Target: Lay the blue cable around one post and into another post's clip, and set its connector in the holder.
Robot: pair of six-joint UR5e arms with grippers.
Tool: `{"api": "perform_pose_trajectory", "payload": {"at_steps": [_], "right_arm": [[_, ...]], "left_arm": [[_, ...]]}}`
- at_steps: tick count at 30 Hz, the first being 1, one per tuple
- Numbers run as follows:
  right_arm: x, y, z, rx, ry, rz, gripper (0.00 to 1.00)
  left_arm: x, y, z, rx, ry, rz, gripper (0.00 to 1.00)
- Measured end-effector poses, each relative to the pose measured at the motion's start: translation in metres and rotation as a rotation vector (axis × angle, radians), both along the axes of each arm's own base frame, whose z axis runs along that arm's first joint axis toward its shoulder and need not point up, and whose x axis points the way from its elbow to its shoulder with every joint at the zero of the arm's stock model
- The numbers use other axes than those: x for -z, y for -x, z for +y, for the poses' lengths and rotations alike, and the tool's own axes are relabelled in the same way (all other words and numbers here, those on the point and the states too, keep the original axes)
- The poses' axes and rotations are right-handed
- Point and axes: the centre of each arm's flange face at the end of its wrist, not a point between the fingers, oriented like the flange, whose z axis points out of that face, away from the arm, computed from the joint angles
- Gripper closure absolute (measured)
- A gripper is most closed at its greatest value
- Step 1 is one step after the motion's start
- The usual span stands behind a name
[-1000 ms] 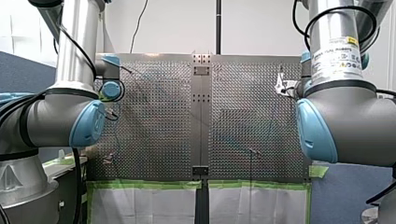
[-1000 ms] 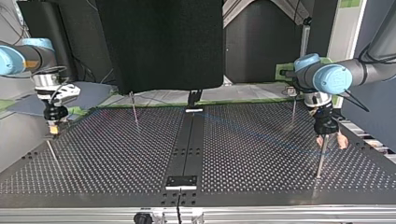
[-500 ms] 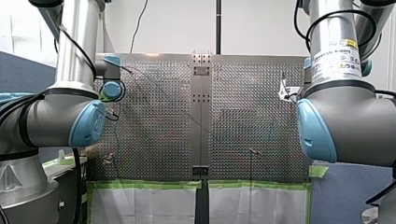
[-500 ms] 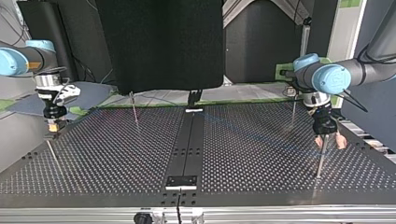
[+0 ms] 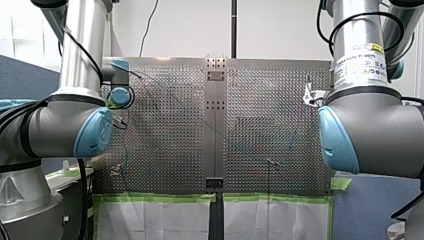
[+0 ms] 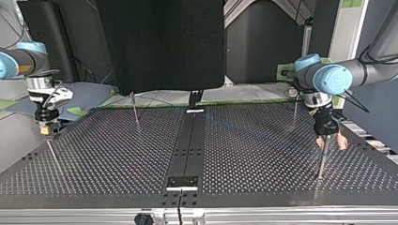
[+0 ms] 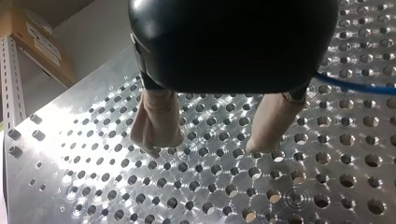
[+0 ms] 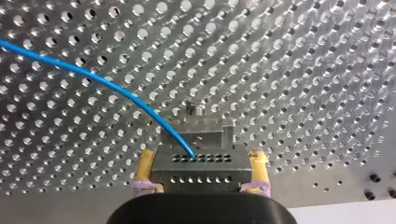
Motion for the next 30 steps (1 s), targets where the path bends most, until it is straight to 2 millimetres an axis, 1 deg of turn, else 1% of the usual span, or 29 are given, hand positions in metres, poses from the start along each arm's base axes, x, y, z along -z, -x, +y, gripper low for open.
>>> {"api": "perform_pose_trajectory", "payload": {"at_steps": [3,14,25,28,30], "right_arm": [[-0.004,0.001,-0.001,0.002,-0.013,0.0,1.0],[-0.001,0.01,0.001,0.008,-0.084,-0.016,1.0],[-0.014,0.015,-0.008,-0.056,-0.052,0.003,1.0],[-0.011,0.017,-0.01,-0.075,-0.056,0.003,1.0],[-0.006,0.018,-0.012,-0.083,-0.067,0.006,1.0]], "left_arm": [[0.0,0.0,0.0,0.0,0.0,0.0,0.0],[0.0,0.0,-0.001,0.002,0.0,0.0,0.0],[0.0,0.0,-0.003,0.006,-0.003,0.001,0.0],[0.0,0.0,-0.004,0.008,-0.003,0.001,0.0],[0.0,0.0,-0.005,0.008,-0.003,0.001,0.0]]}}
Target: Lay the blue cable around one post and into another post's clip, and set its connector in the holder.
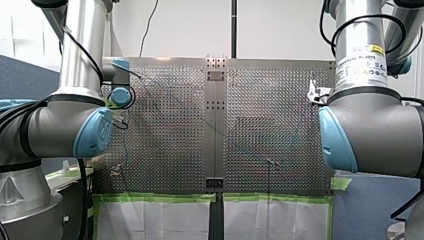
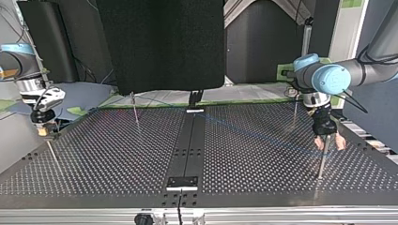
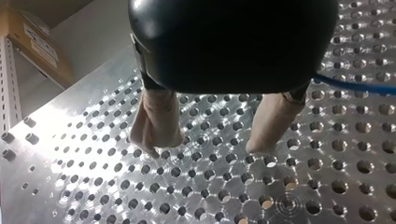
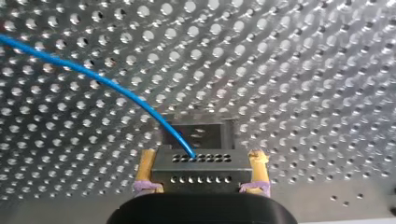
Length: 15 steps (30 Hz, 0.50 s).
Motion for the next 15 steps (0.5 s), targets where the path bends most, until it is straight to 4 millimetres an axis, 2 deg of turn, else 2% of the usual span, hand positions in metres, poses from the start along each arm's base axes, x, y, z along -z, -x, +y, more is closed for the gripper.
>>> {"api": "perform_pose_trajectory", "payload": {"at_steps": [7,15], "right_arm": [[0.019,0.001,-0.01,-0.007,-0.027,0.028,1.0],[0.01,0.0,-0.018,-0.03,-0.005,0.033,1.0]], "left_arm": [[0.0,0.0,-0.003,0.004,-0.006,0.003,0.0],[0.0,0.001,-0.006,0.007,-0.008,0.005,0.0]]}}
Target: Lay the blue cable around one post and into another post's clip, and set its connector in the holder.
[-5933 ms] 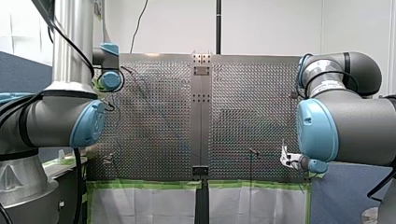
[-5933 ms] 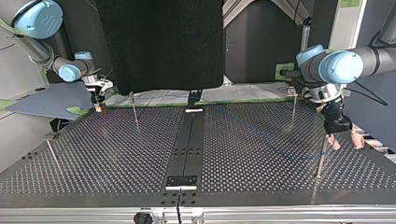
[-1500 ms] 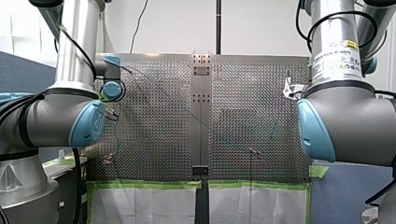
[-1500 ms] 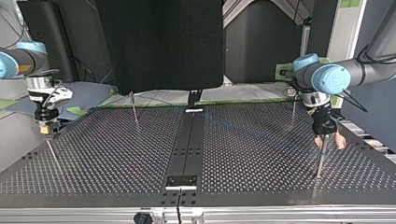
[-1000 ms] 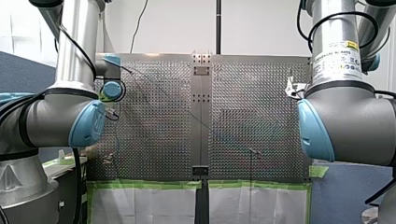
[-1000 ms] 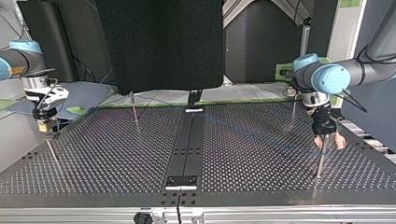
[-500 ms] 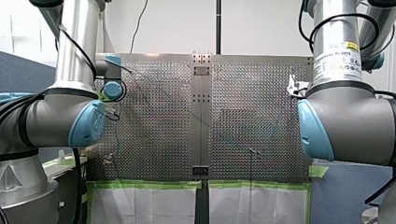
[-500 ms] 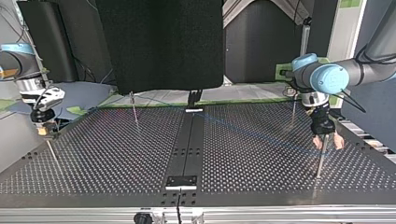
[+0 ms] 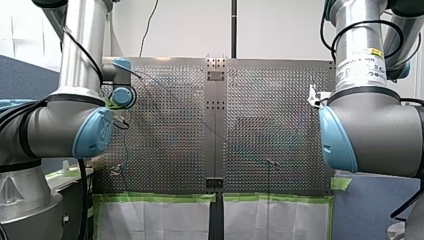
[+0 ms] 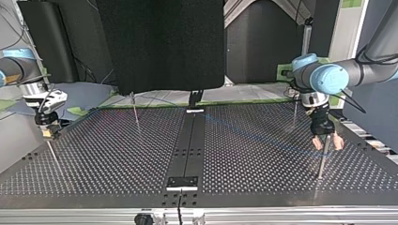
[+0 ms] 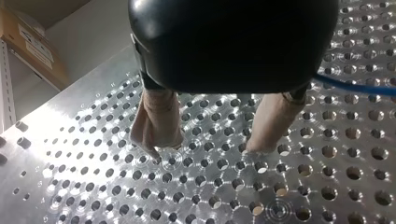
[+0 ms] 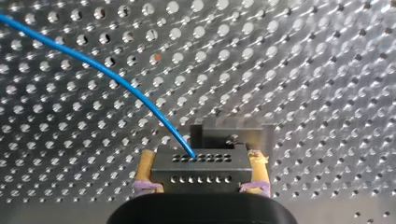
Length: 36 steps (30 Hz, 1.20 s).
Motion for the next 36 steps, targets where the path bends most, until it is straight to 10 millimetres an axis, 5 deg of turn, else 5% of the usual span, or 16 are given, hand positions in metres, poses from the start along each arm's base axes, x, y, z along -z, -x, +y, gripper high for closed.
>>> {"api": "perform_pose_trajectory", "payload": {"at_steps": [36], "right_arm": [[-0.0089,-0.0054,-0.0051,-0.032,0.041,0.003,1.0]], "left_arm": [[0.0,0.0006,-0.0079,0.012,-0.01,0.004,0.0]]}}
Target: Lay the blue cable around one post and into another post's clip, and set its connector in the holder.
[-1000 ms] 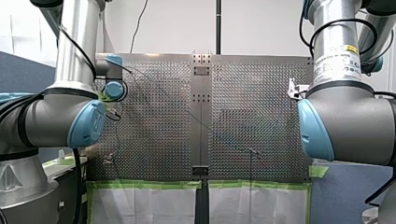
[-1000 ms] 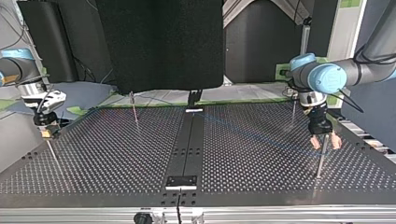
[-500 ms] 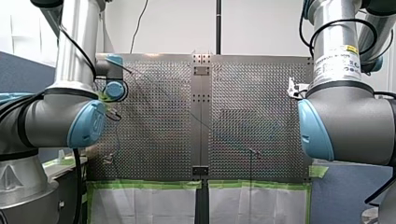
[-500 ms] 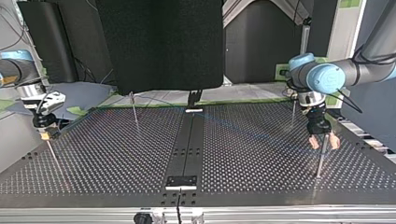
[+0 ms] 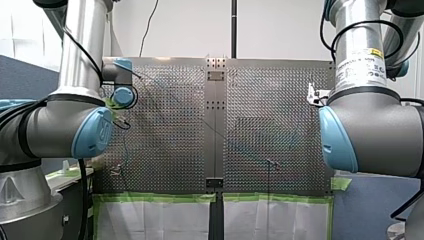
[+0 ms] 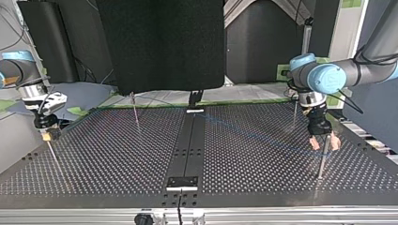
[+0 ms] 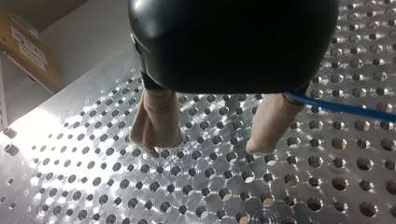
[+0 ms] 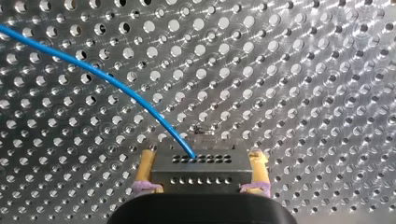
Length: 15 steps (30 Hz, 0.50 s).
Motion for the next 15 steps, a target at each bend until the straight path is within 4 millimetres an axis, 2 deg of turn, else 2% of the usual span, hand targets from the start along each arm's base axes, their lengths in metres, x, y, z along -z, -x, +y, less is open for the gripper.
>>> {"api": "perform_pose_trajectory", "payload": {"at_steps": [14,15], "right_arm": [[-0.0002,0.0008,-0.0008,0.003,0.005,0.0,1.0],[-0.0002,0.0006,-0.0008,0.003,0.005,0.001,0.64]], "left_arm": [[0.0,-0.0002,-0.0007,0.003,0.0,-0.001,0.0],[0.0001,-0.0002,-0.0007,0.004,0.0,-0.001,0.0]]}}
